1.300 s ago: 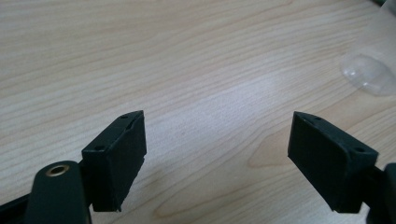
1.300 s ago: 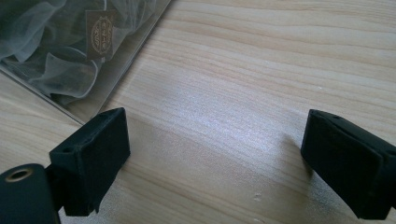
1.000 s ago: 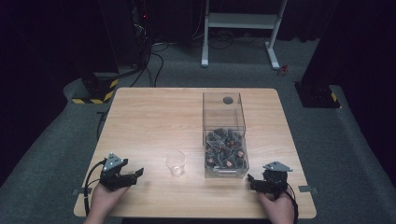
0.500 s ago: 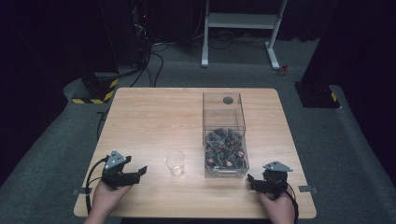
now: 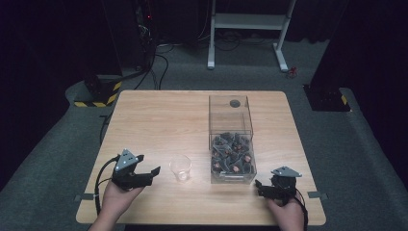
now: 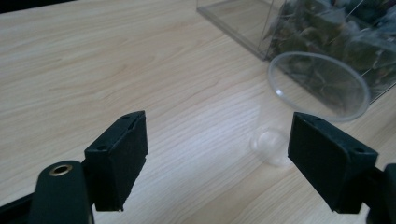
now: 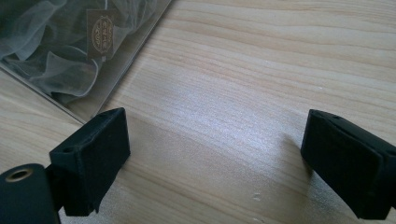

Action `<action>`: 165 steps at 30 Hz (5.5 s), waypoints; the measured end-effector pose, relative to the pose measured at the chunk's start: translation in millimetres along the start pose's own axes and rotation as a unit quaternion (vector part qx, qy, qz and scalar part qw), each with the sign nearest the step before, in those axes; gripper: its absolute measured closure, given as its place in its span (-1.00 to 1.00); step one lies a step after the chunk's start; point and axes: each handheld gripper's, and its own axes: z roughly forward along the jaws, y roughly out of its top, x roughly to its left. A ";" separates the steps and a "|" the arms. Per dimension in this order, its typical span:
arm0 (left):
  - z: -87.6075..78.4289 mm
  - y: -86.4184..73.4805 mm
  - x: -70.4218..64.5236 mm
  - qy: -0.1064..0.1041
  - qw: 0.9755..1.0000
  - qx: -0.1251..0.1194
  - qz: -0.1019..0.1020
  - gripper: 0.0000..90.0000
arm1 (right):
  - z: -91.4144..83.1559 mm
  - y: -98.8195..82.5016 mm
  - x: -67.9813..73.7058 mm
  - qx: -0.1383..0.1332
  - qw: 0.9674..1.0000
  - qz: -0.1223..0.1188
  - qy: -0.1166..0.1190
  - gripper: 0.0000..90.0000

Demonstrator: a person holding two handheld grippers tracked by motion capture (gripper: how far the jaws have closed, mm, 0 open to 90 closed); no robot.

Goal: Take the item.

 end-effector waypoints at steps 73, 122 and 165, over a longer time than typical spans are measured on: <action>84.2 95.2 -93.4 -0.125 0.990 0.011 0.071 -0.35 | -0.1 -0.3 -0.5 0.000 1.000 -0.002 0.001 -0.83; 124.9 106.8 -128.4 -0.128 0.986 0.033 0.100 1.00 | -0.6 -0.6 -0.2 0.000 1.000 -0.001 0.005 -0.82; 79.0 112.0 -100.9 -0.130 0.988 -0.053 0.057 1.00 | -0.5 -0.6 -0.2 0.000 1.000 -0.002 0.005 -0.82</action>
